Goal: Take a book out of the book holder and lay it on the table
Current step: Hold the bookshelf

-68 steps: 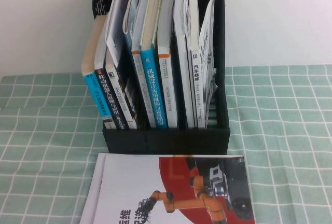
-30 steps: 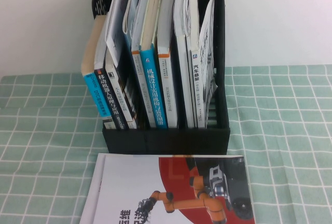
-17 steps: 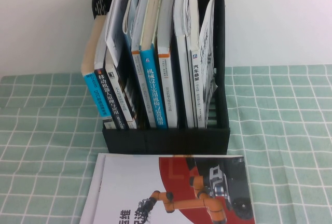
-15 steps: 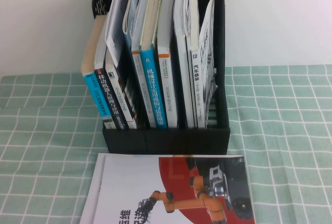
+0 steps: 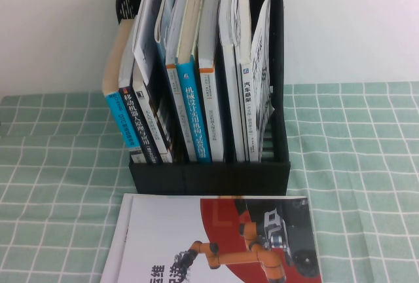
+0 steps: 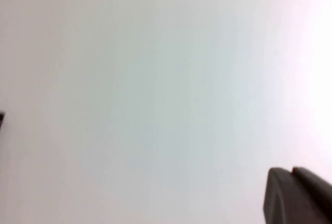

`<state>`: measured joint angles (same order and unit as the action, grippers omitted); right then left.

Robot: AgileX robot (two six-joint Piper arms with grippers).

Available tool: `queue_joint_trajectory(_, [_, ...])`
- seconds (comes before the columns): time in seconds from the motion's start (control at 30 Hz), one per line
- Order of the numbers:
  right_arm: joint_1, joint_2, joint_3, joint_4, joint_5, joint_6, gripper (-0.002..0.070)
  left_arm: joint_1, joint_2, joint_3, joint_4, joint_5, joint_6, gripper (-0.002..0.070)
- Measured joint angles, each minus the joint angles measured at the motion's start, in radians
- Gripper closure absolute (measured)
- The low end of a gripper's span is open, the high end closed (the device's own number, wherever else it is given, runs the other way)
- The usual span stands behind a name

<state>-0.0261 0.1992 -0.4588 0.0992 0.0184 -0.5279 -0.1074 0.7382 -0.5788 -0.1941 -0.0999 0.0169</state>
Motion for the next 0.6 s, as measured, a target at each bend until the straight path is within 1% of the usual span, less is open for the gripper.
queue_joint_trajectory(0.03, [0.000,0.002,0.002,-0.003,-0.052,0.000,0.0678,-0.021,0.018,-0.013,0.015,-0.026,-0.004,0.0678])
queue_joint_trajectory(0.1, [0.000,0.006,0.003,-0.027,-0.113,0.006,0.0678,-0.091,0.055,-0.035,0.065,-0.079,-0.035,0.0678])
queue_joint_trajectory(0.2, [0.000,0.014,0.009,-0.106,-0.153,0.057,0.0678,-0.233,0.106,-0.049,0.126,-0.163,-0.056,0.0678])
queue_joint_trajectory(0.3, [0.000,0.024,0.015,-0.192,-0.219,0.150,0.0678,-0.371,0.170,-0.049,0.158,-0.259,-0.060,0.0678])
queue_joint_trajectory(0.4, [0.000,0.030,0.033,-0.338,-0.355,0.327,0.0678,-0.491,0.257,-0.049,0.169,-0.361,-0.025,0.0678])
queue_joint_trajectory(0.43, [0.000,0.030,0.035,-0.414,-0.401,0.413,0.0678,-0.527,0.285,-0.049,0.173,-0.390,-0.011,0.0678])
queue_joint_trajectory(0.5, [0.000,0.032,0.039,-0.587,-0.485,0.593,0.0678,-0.586,0.363,-0.059,0.173,-0.453,0.028,0.0678])
queue_joint_trajectory(0.6, [0.000,0.058,0.039,-0.925,-0.581,0.925,0.0678,-0.638,0.486,-0.109,0.136,-0.487,0.060,0.0678])
